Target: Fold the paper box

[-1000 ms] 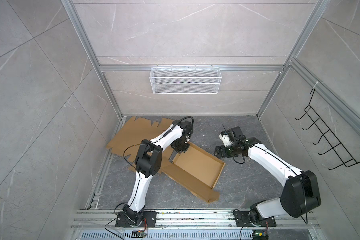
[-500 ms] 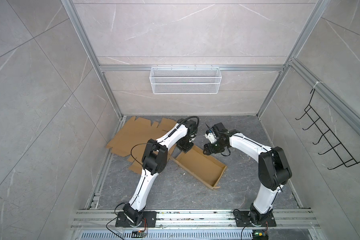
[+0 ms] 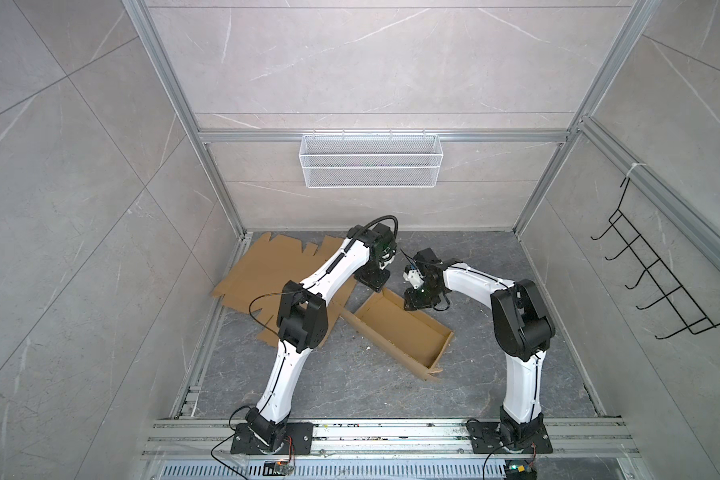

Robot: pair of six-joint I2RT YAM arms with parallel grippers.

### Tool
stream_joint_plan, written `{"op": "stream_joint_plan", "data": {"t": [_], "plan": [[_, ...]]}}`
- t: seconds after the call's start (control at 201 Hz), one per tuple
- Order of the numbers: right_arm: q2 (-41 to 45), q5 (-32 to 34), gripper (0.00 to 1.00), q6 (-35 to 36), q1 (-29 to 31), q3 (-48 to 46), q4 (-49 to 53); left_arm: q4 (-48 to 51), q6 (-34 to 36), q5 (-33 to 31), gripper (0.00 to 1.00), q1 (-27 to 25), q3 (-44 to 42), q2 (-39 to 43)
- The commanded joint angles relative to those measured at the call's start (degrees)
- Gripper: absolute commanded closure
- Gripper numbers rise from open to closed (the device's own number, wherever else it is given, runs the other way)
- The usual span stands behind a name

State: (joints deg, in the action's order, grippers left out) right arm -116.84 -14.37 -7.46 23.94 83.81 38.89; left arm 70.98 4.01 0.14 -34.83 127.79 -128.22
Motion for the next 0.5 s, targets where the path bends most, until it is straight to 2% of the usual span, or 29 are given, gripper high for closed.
{"op": "stream_joint_plan", "data": {"t": [0.0, 0.204, 0.493], "plan": [[0.3, -0.9, 0.59, -5.3, -0.7, -0.3, -1.9, -3.1, -2.0, -0.1, 0.48, 1.4, 0.7, 8.8], [3.1, -1.1, 0.68, -10.9, -3.4, -5.3, -4.9, -6.6, -2.9, -1.9, 0.48, 1.8, -2.9, 15.9], [10.3, 0.2, 0.71, -19.1, -10.9, -16.8, -10.5, -12.0, -4.7, -4.2, 0.48, 2.5, -10.5, 23.7]]}}
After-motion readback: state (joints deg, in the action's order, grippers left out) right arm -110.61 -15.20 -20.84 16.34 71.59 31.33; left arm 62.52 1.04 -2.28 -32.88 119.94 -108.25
